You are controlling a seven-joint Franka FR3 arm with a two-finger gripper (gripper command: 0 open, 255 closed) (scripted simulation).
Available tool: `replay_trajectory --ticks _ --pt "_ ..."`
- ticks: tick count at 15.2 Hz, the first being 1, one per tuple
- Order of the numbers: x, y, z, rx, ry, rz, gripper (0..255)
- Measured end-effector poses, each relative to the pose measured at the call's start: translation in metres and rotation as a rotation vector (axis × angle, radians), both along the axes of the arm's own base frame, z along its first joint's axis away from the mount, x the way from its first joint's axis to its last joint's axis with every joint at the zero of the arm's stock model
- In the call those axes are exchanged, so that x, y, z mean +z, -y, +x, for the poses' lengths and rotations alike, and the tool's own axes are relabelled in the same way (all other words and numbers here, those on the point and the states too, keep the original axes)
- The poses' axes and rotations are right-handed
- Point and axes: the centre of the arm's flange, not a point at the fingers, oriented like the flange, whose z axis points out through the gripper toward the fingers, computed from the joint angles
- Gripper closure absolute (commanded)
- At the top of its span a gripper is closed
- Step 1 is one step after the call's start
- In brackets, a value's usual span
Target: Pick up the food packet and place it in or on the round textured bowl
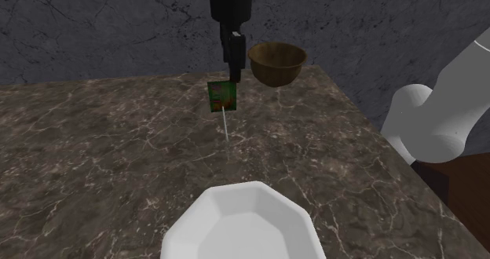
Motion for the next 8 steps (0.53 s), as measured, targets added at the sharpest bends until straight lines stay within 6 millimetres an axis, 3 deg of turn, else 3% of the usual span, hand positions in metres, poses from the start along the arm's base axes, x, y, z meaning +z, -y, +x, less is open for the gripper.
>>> replay_trajectory --ticks 4,8 --pt "-0.019 -0.002 -0.001 0.002 0.0 0.0 0" --pt "-0.023 -0.001 0.0 0.002 0.0 0.0 0"
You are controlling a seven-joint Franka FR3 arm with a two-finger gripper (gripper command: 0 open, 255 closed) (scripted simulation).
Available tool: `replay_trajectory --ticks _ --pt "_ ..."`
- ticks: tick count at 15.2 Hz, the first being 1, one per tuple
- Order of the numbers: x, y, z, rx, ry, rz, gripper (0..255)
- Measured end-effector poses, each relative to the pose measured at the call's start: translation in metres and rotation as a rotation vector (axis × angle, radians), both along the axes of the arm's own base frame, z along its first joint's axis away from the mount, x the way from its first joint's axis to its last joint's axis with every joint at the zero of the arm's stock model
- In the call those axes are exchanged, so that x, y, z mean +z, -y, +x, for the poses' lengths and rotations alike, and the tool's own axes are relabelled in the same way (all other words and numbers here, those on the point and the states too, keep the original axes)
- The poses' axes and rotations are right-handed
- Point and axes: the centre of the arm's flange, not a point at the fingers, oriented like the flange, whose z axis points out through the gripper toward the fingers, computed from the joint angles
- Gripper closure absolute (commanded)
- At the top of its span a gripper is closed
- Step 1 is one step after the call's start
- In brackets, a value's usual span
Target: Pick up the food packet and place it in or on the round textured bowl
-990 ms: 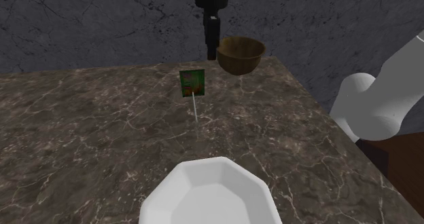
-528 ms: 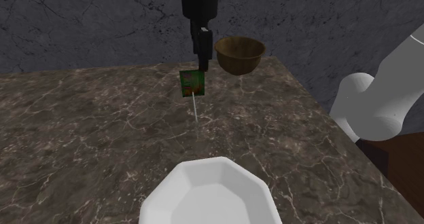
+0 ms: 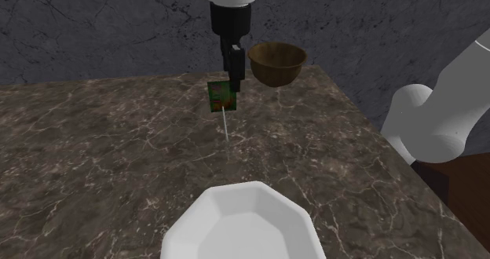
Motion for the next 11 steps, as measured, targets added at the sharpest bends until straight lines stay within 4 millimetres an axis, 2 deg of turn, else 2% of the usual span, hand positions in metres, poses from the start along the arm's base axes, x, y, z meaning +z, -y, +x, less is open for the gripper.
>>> replay_trajectory --ticks 2,3,11 --pt "-0.0002 0.0 -0.0001 0.0 0.0 0.0 0" --pt "-0.0002 0.0 -0.0001 0.0 0.0 0.0 255" --pt "0.0 0.0001 0.0 0.0 0.0 0.0 255"
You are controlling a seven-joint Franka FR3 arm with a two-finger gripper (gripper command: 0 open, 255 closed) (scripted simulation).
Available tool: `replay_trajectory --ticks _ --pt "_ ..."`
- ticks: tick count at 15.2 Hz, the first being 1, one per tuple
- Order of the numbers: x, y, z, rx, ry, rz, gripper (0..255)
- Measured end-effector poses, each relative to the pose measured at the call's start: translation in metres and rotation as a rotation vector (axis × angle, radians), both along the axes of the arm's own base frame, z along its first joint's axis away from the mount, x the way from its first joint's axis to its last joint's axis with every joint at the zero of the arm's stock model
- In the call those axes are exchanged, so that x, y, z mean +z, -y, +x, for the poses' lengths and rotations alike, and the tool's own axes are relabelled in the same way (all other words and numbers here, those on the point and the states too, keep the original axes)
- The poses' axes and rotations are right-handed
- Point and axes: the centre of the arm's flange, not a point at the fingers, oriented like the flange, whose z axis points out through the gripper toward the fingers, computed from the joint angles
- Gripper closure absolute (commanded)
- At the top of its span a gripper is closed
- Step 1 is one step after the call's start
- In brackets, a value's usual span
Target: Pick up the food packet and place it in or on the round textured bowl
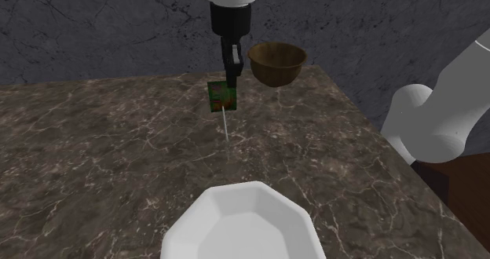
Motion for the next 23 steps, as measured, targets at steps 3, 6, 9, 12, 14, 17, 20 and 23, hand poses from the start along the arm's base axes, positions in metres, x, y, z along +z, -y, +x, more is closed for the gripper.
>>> replay_trajectory --ticks 3,6,9,12,14,17,20,23 --pt "0.002 0.0 0.0 0.0 0.0 0.0 255" --pt "0.015 -0.001 0.0 0.0 0.0 0.0 255" --pt "0.031 -0.002 0.0 0.0 0.0 0.0 255" --pt "0.048 0.0 0.001 0.0 0.0 0.0 255" --pt "0.058 0.0 -0.001 0.0 0.0 0.0 255" --pt "0.073 0.0 0.0 0.0 0.0 0.0 255" --pt "0.089 0.0 -0.001 0.0 0.0 0.0 255" --pt "0.105 0.0 0.0 0.0 0.0 0.0 255"
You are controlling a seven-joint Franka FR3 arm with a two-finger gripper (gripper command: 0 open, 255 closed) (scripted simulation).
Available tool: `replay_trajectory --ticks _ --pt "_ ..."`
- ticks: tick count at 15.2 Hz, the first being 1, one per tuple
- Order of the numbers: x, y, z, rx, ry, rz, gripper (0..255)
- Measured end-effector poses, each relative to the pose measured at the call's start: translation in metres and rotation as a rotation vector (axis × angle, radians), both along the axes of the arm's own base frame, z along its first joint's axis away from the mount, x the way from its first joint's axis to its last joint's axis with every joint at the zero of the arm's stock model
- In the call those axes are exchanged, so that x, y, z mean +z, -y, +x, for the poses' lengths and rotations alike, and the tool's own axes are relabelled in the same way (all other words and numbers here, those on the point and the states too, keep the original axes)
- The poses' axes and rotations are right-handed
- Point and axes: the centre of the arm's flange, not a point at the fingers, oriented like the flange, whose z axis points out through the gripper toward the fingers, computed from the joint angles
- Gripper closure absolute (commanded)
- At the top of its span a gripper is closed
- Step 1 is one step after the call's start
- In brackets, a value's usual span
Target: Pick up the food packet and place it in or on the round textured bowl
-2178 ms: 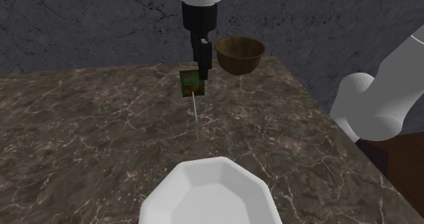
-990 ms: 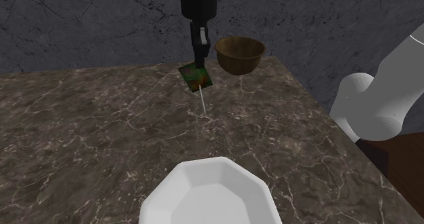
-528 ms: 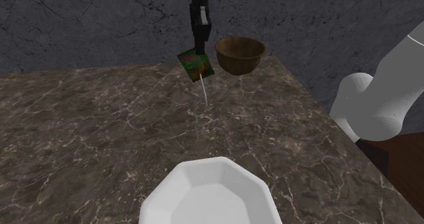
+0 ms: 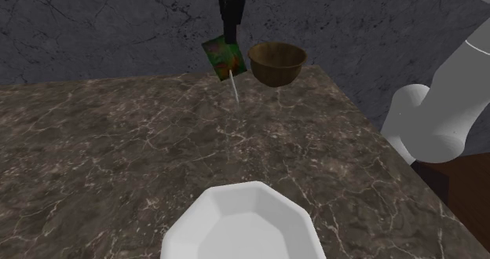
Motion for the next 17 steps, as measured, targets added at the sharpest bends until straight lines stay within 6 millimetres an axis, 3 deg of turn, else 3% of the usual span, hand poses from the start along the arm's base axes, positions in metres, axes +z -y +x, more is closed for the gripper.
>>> replay_trajectory --ticks 12,14,17 --pt "0.063 -0.001 0.0 0.0 0.0 0.0 255" --pt "0.071 0.014 0.0 0.0 0.0 0.0 255" --pt "0.08 0.05 -0.002 -0.001 0.0 -0.001 255"
